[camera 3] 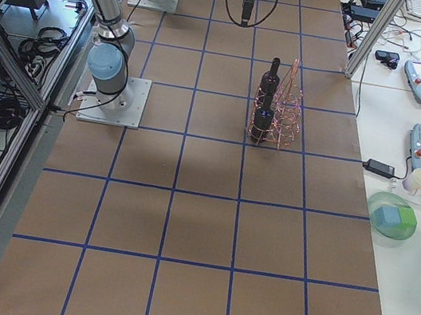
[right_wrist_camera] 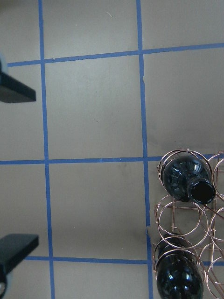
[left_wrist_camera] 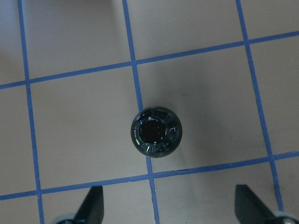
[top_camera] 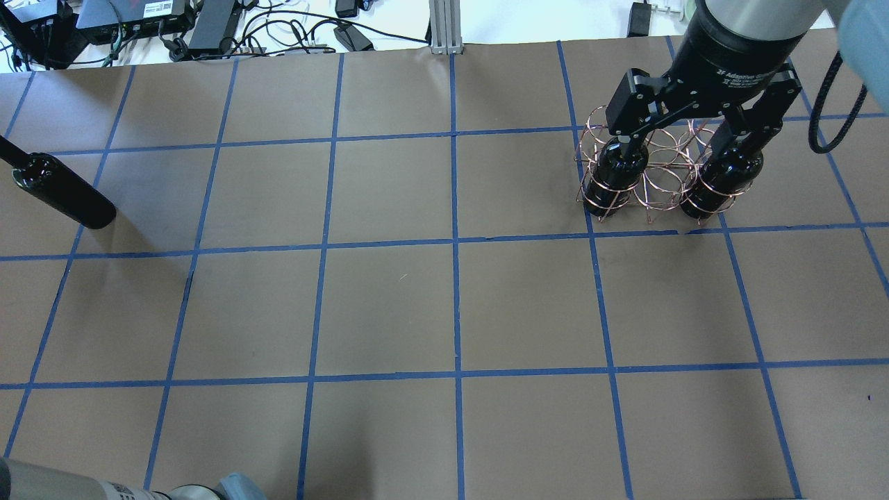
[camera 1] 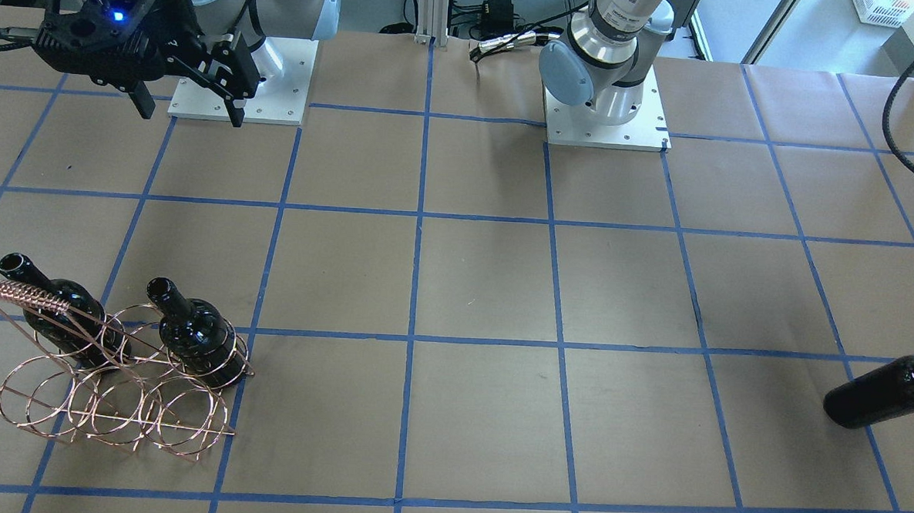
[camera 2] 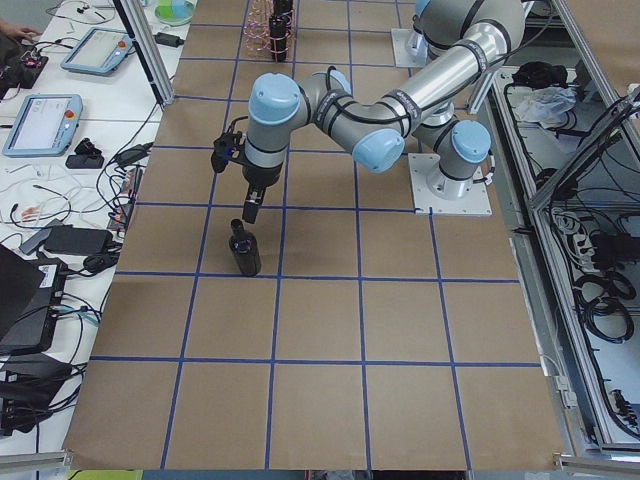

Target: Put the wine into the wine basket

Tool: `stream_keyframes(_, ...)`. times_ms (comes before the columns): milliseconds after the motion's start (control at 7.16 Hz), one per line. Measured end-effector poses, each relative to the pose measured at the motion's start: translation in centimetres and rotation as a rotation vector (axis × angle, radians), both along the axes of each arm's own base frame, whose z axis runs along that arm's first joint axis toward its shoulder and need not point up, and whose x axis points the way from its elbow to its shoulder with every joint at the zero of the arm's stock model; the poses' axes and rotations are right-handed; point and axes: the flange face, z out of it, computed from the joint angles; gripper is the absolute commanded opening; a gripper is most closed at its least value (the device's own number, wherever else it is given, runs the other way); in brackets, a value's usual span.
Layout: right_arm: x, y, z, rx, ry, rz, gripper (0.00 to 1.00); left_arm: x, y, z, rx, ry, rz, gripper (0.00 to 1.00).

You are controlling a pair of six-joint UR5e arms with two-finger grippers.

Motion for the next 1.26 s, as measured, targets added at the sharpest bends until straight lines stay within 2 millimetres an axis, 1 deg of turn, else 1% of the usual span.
stream_keyframes(279, 0.0, 0.0, 0.0, -0.001, 0.001, 0.000, 1.00, 1.2, -1.6, -3.0, -0.017, 0.061, 0.052, 1.00)
stream_keyframes(419, 0.0, 0.0, 0.0, 0.000, 0.000, 0.000, 1.00, 1.6, -2.2, -4.2, -0.024, 0.084, 0.077, 1.00)
stream_keyframes(559, 0.0, 0.0, 0.0, 0.000, -0.001, 0.000, 1.00, 1.8, -2.7, -5.1, -0.037, 0.109, 0.105, 0.98)
stream_keyframes(698, 0.0, 0.0, 0.0, 0.000, -0.001, 0.000, 1.00, 2.0, -3.1, -5.9, -0.043, 0.122, 0.117, 0.88)
stream_keyframes(1117, 0.1, 0.0, 0.0, 0.000, -0.005, -0.001, 1.00, 2.3, -3.5, -7.6, -0.038, 0.137, 0.127, 0.85)
stream_keyframes(1257, 0.0, 0.0, 0.0, 0.000, -0.005, -0.001, 1.00, 2.4, -3.5, -7.9, -0.034, 0.140, 0.127, 0.73)
